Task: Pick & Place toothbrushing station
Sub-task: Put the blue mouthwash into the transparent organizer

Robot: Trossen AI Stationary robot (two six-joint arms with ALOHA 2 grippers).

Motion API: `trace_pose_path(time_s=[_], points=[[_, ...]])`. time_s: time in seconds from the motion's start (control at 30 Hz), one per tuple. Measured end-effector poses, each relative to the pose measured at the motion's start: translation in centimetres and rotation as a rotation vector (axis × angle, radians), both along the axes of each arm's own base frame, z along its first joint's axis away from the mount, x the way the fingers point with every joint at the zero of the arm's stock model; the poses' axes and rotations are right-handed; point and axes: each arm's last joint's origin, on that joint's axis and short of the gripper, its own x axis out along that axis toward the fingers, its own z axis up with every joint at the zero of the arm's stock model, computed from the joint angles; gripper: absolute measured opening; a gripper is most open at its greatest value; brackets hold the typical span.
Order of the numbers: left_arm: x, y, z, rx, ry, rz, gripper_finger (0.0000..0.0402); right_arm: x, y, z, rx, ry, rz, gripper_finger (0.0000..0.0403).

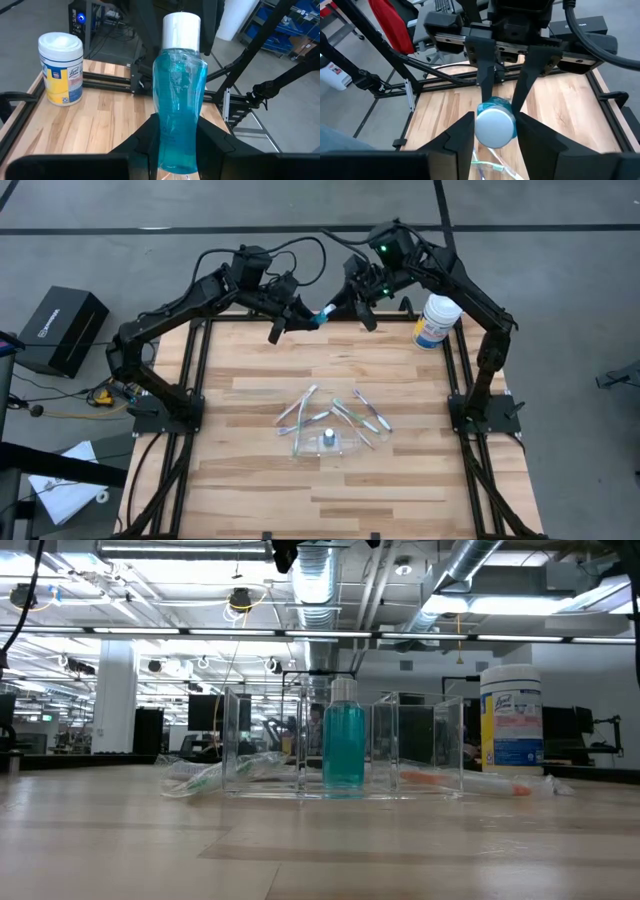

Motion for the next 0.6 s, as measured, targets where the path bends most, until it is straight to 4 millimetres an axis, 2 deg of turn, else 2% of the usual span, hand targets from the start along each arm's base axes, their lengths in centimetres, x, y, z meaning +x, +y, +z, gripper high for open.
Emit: trace_pose_path(time_s=[0.2, 0.37, 0.6], points=[[0.01, -0.01, -0.01, -0.002, 0.001, 0.000, 0.0081, 0.01, -0.02, 0.03, -0.004, -0.004, 0.001, 0.0119], [0.00, 0.01, -0.04, -0.008, 0.004, 0.003, 0.0081, 0.03, -0.08, 0.06, -0.020, -0.009, -0.003, 0.0085], [0.00, 0.00, -0.03, -0.004, 0.002, 0.002, 0.0081, 0.03, -0.08, 0.07, -0.032, -0.013, 0.003, 0.0085]])
